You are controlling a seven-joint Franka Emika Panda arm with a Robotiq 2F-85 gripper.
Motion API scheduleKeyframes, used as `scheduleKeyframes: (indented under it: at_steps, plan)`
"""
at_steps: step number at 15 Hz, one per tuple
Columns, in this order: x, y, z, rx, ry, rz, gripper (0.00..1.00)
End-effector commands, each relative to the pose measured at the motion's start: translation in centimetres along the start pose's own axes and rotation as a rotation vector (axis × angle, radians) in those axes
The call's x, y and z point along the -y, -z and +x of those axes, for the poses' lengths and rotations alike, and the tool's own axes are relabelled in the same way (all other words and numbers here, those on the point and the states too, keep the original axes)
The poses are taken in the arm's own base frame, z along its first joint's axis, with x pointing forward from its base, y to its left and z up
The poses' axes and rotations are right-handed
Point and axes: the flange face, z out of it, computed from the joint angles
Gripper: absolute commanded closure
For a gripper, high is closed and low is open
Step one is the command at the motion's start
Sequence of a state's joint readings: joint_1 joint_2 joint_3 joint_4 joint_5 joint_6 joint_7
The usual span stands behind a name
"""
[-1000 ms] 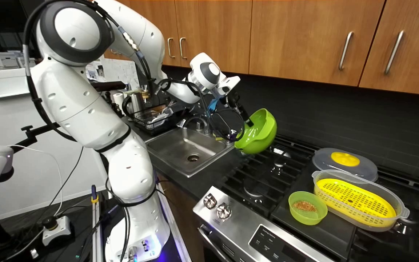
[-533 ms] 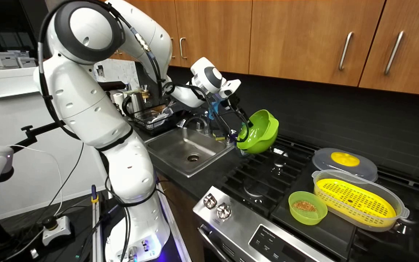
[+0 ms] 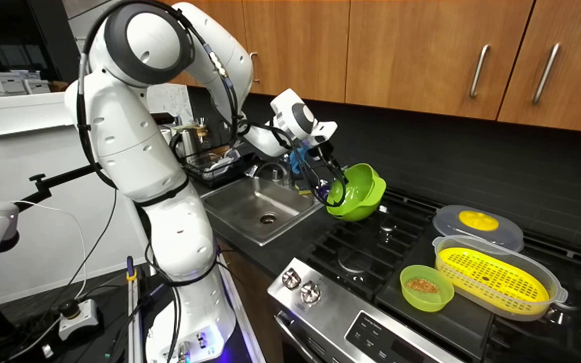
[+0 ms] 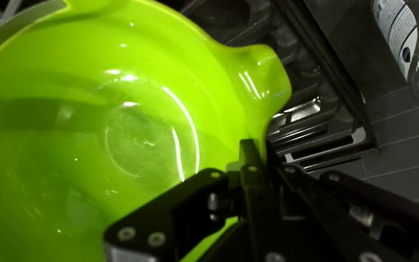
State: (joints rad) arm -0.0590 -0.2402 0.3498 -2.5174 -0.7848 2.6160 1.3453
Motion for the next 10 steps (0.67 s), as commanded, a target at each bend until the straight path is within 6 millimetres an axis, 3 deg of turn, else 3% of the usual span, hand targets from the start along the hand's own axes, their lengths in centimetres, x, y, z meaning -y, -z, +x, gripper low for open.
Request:
scheduleKeyframes:
  at_steps: [1,10]
  plan:
    - [0.9,-0.3,0.9,-0.008,0.019,0.011,0.99]
    - [2.9,-1.9,2.7,0.022,0.017,0.012,0.99]
